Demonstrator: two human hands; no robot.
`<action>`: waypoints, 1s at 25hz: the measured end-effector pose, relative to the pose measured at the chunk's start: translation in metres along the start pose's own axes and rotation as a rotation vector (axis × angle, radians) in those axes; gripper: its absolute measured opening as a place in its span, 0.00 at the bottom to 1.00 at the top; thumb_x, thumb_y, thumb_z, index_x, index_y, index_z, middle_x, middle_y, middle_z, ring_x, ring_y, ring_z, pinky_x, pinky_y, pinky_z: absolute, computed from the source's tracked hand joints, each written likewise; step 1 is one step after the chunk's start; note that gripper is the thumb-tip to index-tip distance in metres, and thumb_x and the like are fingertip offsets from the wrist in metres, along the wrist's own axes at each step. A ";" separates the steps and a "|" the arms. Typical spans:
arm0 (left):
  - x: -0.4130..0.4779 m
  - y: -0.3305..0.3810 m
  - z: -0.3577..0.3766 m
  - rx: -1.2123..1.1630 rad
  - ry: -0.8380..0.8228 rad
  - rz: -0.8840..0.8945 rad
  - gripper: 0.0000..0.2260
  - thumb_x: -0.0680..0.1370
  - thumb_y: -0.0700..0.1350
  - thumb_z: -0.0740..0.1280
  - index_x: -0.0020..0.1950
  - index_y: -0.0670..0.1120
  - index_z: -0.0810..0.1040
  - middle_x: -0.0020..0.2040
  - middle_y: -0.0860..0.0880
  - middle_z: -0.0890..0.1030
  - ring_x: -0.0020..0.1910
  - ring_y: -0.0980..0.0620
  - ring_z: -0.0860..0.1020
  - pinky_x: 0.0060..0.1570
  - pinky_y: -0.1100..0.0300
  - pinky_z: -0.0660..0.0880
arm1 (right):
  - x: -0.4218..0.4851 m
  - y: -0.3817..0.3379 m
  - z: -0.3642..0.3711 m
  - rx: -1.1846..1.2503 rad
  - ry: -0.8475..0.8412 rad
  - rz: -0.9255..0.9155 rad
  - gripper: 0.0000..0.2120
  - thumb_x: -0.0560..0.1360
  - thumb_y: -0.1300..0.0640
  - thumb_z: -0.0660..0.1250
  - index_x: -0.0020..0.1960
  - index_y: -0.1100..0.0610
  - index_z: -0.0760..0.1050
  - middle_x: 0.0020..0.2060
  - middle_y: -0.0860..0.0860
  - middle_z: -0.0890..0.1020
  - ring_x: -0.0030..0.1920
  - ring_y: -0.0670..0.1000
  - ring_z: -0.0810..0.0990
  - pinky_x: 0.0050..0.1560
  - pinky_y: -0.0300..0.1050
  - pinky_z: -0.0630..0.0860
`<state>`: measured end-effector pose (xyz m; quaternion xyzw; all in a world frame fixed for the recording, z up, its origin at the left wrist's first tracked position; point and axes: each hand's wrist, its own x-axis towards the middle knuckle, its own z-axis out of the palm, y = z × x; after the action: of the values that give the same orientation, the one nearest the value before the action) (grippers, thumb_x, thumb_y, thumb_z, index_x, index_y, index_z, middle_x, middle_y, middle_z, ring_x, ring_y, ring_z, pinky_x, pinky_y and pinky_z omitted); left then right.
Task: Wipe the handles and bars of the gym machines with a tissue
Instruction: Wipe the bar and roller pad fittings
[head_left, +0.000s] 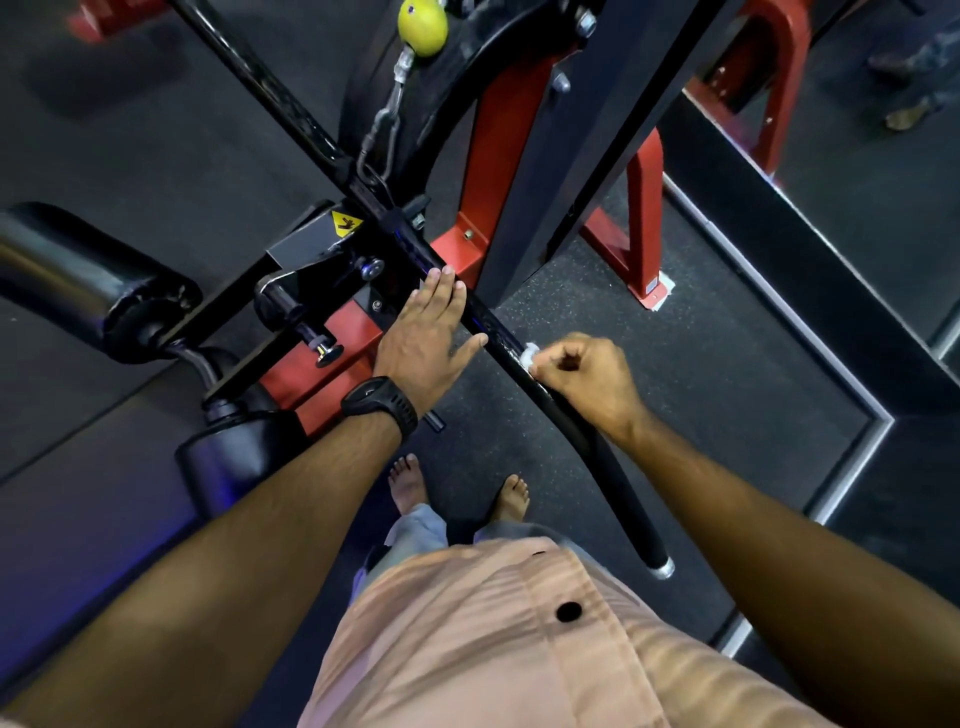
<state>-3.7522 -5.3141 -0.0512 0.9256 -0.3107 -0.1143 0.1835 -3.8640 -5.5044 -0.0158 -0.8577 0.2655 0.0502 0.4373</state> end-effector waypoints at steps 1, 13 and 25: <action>0.000 0.001 0.000 0.001 0.001 -0.007 0.33 0.82 0.59 0.56 0.80 0.42 0.53 0.81 0.45 0.50 0.80 0.51 0.45 0.76 0.58 0.42 | -0.004 0.002 -0.002 0.051 -0.016 0.017 0.03 0.72 0.60 0.76 0.39 0.55 0.84 0.40 0.46 0.85 0.43 0.44 0.84 0.54 0.49 0.81; -0.011 0.016 0.008 -0.027 0.013 -0.040 0.30 0.83 0.56 0.57 0.80 0.42 0.54 0.80 0.45 0.51 0.79 0.53 0.45 0.77 0.58 0.44 | 0.032 0.008 -0.004 0.243 -0.298 0.098 0.05 0.79 0.64 0.68 0.50 0.65 0.82 0.44 0.58 0.85 0.43 0.54 0.82 0.53 0.52 0.79; -0.015 0.021 0.009 -0.026 0.017 -0.072 0.30 0.83 0.55 0.59 0.79 0.42 0.55 0.80 0.45 0.52 0.79 0.51 0.47 0.77 0.57 0.46 | -0.007 0.035 -0.007 0.055 -0.105 -0.133 0.03 0.76 0.58 0.73 0.49 0.55 0.85 0.44 0.48 0.86 0.45 0.46 0.83 0.54 0.43 0.79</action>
<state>-3.7786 -5.3228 -0.0490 0.9346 -0.2743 -0.1167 0.1939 -3.8880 -5.5236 -0.0348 -0.8574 0.1859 0.0584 0.4764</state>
